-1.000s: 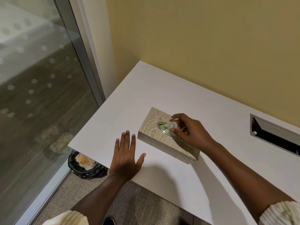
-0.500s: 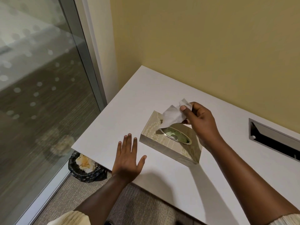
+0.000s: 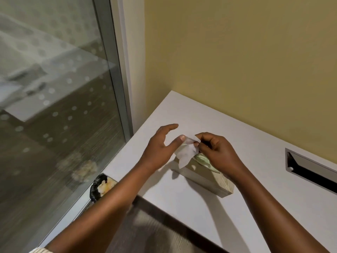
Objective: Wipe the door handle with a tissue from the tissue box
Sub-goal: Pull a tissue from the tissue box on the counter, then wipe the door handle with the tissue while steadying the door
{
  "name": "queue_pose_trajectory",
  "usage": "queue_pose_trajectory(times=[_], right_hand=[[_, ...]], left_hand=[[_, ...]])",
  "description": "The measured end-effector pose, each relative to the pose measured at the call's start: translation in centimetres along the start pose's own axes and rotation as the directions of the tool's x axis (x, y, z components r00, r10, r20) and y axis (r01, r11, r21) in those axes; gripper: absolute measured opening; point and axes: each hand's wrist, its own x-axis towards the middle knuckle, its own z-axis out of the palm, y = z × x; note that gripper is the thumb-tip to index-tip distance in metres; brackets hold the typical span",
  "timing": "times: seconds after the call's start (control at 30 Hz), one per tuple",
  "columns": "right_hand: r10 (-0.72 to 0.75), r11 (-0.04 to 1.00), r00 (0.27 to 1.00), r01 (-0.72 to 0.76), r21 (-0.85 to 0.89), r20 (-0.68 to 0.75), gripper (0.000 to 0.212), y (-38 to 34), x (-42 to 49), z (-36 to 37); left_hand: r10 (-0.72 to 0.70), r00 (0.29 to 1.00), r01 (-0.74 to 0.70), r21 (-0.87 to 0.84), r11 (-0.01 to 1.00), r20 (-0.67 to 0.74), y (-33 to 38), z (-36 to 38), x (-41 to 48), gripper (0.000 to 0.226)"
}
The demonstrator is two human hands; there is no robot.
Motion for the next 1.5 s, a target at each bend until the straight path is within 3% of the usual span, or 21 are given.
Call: queue_pose_trajectory(times=[0.07,0.17,0.3,0.43,0.67,0.83,0.97,1.07,1.17,1.23,1.37,1.5], right_hand=[[-0.04,0.998,0.999,0.041,-0.037,0.024,0.027,-1.7,-0.1,0.6],[-0.09,0.995,0.996,0.092,-0.049,0.028,0.029,-3.9,0.0,1.2],[-0.122,0.99,0.992,0.124,-0.061,0.04,0.027,-6.6,-0.2,2.3],[-0.16,0.982,0.985,0.166,-0.085,0.07,0.025,-9.1,-0.6,3.9],[-0.19,0.981,0.98,0.192,-0.035,0.058,0.017,-13.7,-1.7,7.8],[-0.2,0.978,0.974,0.205,-0.04,0.109,0.012,-16.7,-2.6,10.6],[-0.199,0.979,0.98,0.2,-0.036,0.03,0.01,-18.4,-3.7,13.2],[-0.144,0.989,0.99,0.144,-0.013,-0.003,0.031,-19.7,-5.7,15.3],[-0.018,0.994,0.979,-0.004,0.107,0.201,0.065,-20.2,-7.5,16.9],[0.024,0.983,0.93,-0.089,0.161,0.368,0.073,-20.5,-8.8,17.7],[0.0,0.926,0.838,-0.206,0.316,0.546,0.049,-20.2,-11.2,18.8],[-0.004,0.896,0.824,-0.248,0.368,0.566,0.019,-19.8,-13.5,19.9]], left_hand=[[-0.032,0.99,0.042,-0.072,0.997,0.135,1.5,-1.4,-0.1,0.03],[-0.038,0.988,0.049,-0.066,0.997,0.15,2.7,-3.1,-0.7,0.009],[-0.126,0.982,0.153,-0.199,0.968,0.142,4.3,-5.9,-2.3,0.015],[-0.193,0.96,0.229,-0.176,0.957,0.202,6.1,-8.2,-3.9,0.046],[-0.201,0.966,0.239,-0.273,0.932,0.16,7.9,-12.6,-7.9,0.018],[-0.211,0.97,0.24,-0.365,0.9,0.119,8.8,-15.9,-11.6,0.018],[-0.201,0.979,0.18,-0.391,0.903,-0.015,9.6,-17.6,-14.6,0.023],[-0.162,0.967,0.087,-0.344,0.935,-0.196,10.2,-18.3,-17.7,0.023],[-0.144,0.945,0.035,-0.345,0.938,-0.295,10.6,-18.4,-20.5,0.018],[-0.142,0.925,0.015,-0.339,0.941,-0.353,11.0,-18.3,-22.6,0.018],[-0.185,0.873,0.008,-0.366,0.931,-0.452,11.2,-17.5,-26.9,0.017],[-0.278,0.78,0.001,-0.444,0.896,-0.561,10.9,-17.2,-30.7,0.016]])
